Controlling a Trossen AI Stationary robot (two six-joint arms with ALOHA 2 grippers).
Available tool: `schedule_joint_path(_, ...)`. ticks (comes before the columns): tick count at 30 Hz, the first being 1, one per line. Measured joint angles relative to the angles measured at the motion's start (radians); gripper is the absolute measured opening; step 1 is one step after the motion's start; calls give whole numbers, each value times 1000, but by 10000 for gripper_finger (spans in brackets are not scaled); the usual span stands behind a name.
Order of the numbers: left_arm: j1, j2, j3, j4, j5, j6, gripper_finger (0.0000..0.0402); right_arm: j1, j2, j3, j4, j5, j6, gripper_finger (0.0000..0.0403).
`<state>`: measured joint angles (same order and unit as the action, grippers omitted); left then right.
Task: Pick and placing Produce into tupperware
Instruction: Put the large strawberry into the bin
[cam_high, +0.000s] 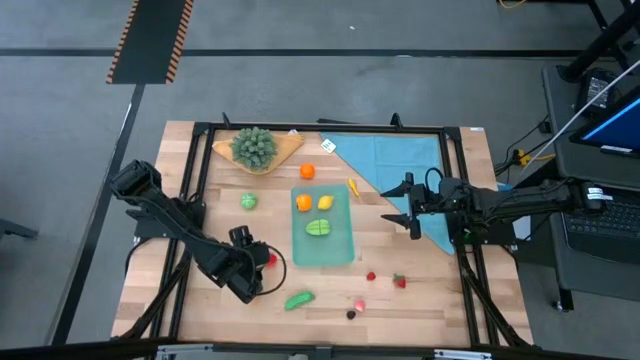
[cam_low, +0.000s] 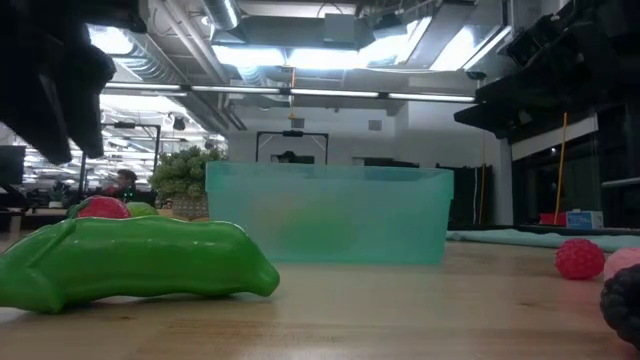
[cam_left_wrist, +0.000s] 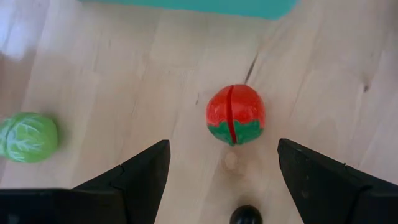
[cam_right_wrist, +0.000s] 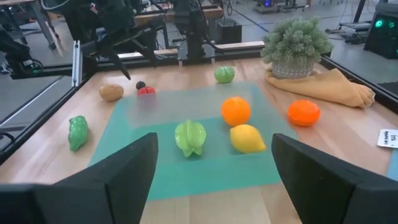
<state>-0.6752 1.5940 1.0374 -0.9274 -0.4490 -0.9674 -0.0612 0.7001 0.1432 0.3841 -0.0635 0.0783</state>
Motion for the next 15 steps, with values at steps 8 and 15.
schedule_joint_path(8, 0, 12, 0, 28, 2, 2, 289, 0, 0, 0, 0, 0, -1, 317)
schedule_joint_path(15, 0, 12, 0, 80, 2, 9, 289, 0, 0, 0, -1, 0, -1, 317)
